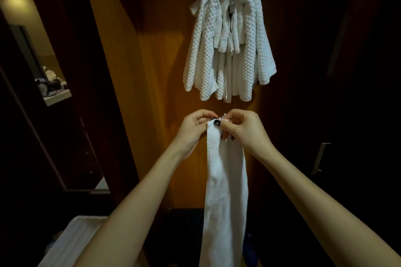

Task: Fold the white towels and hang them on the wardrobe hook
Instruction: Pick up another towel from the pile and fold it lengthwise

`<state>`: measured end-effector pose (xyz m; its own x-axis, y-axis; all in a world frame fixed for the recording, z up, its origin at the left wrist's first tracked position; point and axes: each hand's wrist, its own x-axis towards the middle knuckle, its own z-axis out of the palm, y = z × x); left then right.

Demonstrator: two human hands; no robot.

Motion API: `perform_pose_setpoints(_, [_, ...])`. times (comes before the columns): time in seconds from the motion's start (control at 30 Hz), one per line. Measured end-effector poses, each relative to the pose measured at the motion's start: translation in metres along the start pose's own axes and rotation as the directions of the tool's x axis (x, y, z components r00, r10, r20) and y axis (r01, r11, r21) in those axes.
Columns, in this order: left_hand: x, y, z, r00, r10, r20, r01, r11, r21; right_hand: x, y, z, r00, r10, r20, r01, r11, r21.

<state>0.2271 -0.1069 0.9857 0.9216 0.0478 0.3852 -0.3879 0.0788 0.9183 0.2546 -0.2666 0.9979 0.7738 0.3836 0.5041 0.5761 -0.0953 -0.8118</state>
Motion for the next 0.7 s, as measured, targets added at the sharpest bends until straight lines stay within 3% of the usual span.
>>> perform_pose_setpoints(0.13, [-0.001, 0.002, -0.005, 0.999, 0.006, -0.044, -0.007, 0.999, -0.032, 0.000, -0.002, -0.003, 0.998, 0.008, 0.066, -0.003, 0.997, -0.082])
perform_pose_setpoints(0.23, [0.001, 0.010, -0.014, 0.999, 0.033, 0.002, -0.033, 0.998, 0.060, 0.001, -0.001, -0.005, 0.997, 0.017, 0.078, -0.007, 0.991, -0.131])
perform_pose_setpoints(0.4, [-0.001, 0.021, -0.017, 0.994, 0.057, 0.095, -0.085, 0.939, 0.333, 0.006, 0.001, -0.001, 0.999, 0.017, 0.048, -0.012, 0.995, -0.102])
perform_pose_setpoints(0.7, [0.000, 0.017, -0.020, 0.995, 0.016, 0.099, -0.054, 0.920, 0.389, 0.013, 0.013, 0.002, 0.993, 0.053, 0.108, -0.056, 0.998, 0.019])
